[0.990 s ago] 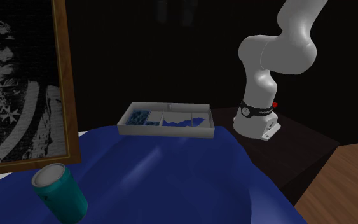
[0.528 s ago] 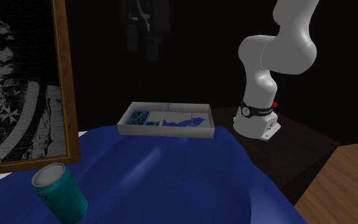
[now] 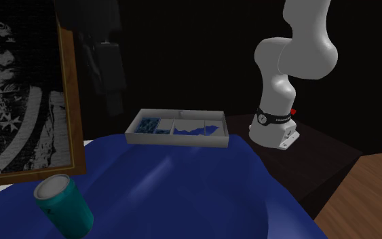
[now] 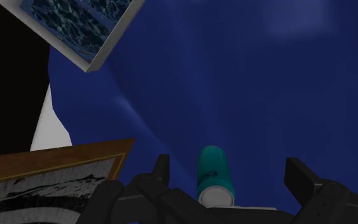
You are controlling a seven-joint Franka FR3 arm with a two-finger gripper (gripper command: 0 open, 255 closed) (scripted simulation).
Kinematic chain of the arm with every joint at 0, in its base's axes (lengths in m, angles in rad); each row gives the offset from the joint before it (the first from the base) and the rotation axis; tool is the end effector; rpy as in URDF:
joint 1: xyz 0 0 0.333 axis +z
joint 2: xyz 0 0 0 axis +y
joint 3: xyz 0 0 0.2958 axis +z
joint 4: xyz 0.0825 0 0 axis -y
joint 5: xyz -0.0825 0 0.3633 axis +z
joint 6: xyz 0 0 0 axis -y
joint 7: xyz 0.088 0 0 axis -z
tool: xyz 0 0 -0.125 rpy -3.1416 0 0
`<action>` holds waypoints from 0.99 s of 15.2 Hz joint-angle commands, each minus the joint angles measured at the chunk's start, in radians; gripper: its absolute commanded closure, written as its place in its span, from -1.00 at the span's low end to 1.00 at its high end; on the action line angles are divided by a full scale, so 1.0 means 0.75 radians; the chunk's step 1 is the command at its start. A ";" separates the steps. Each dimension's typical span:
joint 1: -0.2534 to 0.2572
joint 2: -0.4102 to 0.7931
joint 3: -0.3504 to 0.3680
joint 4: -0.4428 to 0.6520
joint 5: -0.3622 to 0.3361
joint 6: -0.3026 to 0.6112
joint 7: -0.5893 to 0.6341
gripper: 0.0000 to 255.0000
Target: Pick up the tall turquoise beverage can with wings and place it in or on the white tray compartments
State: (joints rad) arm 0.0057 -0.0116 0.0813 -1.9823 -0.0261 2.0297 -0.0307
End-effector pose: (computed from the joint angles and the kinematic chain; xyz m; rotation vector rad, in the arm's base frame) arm 0.5392 0.0452 0.4447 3.1108 0.2003 0.0930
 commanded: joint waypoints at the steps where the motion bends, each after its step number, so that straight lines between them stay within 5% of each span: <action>1: 0.001 0.096 0.001 0.062 -0.004 0.021 -0.004 -1.00; 12: 0.031 0.709 0.005 0.637 -0.035 -0.008 -0.012 -1.00; 15: 0.033 0.748 0.004 0.650 -0.037 0.015 -0.012 -1.00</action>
State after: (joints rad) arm 0.0288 0.5358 0.0843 -1.5034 -0.0533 2.0361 -0.0406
